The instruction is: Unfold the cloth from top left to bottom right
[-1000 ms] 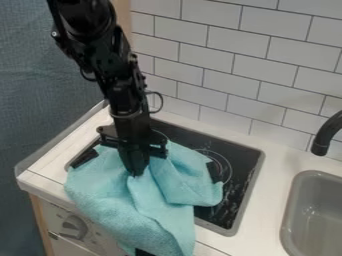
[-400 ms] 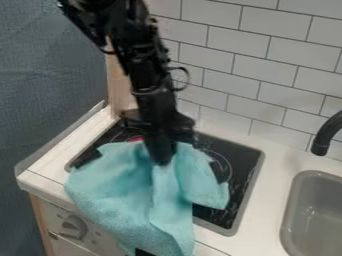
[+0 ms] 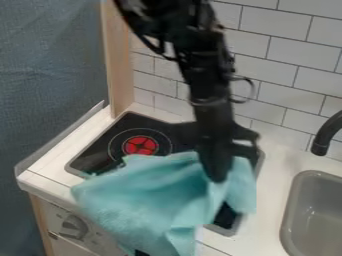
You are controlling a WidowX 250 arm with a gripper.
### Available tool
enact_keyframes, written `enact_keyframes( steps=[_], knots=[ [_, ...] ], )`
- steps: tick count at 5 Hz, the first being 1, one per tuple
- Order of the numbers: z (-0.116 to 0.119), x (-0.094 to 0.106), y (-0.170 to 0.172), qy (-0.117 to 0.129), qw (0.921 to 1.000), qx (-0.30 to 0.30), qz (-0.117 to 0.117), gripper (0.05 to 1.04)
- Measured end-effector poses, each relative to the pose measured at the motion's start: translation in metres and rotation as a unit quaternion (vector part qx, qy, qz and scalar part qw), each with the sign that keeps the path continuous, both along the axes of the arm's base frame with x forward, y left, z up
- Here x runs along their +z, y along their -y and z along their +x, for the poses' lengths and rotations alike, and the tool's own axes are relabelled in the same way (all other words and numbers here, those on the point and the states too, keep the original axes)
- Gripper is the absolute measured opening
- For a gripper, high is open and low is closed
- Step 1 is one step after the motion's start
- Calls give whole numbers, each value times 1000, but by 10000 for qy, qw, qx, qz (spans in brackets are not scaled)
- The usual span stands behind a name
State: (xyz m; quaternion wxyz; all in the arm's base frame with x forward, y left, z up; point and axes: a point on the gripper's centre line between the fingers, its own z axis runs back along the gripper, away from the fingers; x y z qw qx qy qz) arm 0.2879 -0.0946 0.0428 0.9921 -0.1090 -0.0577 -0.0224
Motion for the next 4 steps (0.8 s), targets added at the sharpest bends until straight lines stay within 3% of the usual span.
enact_keyframes(
  steps=[2,4],
  knots=[
    [4,-29,41,-177,9996,-177,138,55],
    [16,-50,57,-370,9986,-348,128,81]
  ],
)
